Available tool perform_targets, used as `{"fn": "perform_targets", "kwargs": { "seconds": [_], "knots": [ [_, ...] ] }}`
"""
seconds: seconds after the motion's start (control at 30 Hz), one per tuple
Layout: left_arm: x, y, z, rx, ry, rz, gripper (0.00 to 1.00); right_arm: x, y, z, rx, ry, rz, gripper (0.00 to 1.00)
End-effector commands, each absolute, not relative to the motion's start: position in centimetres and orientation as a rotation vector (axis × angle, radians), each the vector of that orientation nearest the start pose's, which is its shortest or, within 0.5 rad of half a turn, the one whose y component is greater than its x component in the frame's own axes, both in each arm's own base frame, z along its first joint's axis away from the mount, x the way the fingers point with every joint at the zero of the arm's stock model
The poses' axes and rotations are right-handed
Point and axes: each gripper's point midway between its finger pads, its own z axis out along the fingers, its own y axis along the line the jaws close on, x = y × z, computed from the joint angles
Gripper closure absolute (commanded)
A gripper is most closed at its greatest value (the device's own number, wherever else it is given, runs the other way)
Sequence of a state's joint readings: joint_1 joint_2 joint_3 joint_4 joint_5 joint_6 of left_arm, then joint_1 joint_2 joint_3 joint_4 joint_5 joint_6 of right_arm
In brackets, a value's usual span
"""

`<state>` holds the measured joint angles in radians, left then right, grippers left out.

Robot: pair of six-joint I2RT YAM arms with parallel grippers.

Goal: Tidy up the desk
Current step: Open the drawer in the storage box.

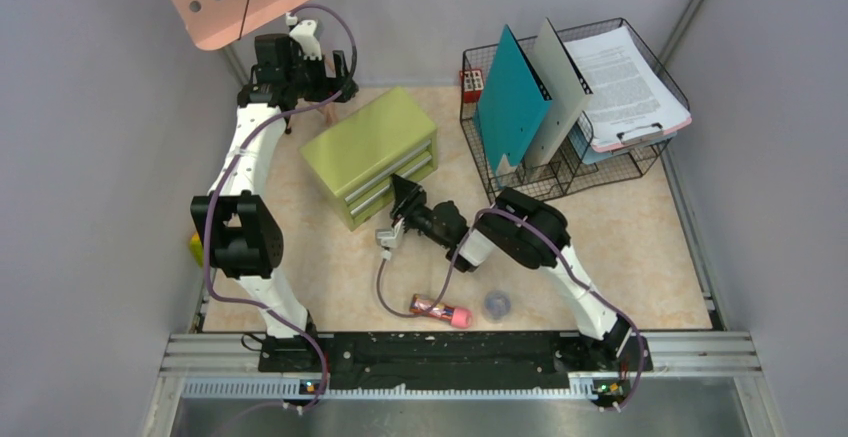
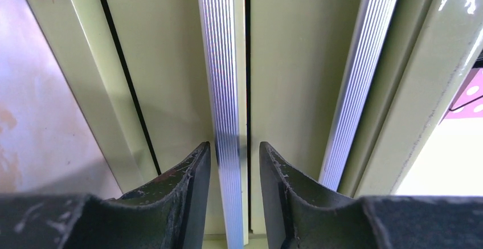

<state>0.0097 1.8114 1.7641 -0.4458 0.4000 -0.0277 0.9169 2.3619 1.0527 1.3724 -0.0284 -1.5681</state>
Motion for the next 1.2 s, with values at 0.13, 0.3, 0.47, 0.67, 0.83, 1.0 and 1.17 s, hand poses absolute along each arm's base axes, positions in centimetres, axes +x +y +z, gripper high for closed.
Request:
{"fn": "perform_targets", "kwargs": {
  "seconds": [0.13,0.3,0.47,0.67,0.83,1.0,1.17],
  "knots": [
    [49.5,-6.4,19.5,0.094,2.299,-0.509,0.03,39.5,44.4,9.7,-1.424,0.467,-0.497,0.67],
    [49.4,-6.4,19.3,0.093,2.305,-0.507,0.04,39.4,44.5,9.6,-1.433,0.454,-0.499,0.8],
    [49.2,-6.2,19.3,0.092,2.306,-0.494,0.04,39.2,44.2,9.5,-1.439,0.456,-0.507,0.97],
    [49.1,-6.2,19.2,0.093,2.309,-0.493,0.04,38.6,43.7,10.1,-1.447,0.445,-0.507,1.0],
    [49.0,-5.9,19.1,0.087,2.311,-0.469,0.04,38.1,43.4,11.0,-1.444,0.447,-0.512,1.0],
    [49.1,-5.6,18.8,0.084,2.313,-0.444,0.04,37.5,43.5,11.6,-1.443,0.447,-0.512,1.0],
    [49.2,-5.3,18.6,0.083,2.312,-0.424,0.04,36.8,43.4,11.8,-1.446,0.44,-0.511,1.0]
  ]
}}
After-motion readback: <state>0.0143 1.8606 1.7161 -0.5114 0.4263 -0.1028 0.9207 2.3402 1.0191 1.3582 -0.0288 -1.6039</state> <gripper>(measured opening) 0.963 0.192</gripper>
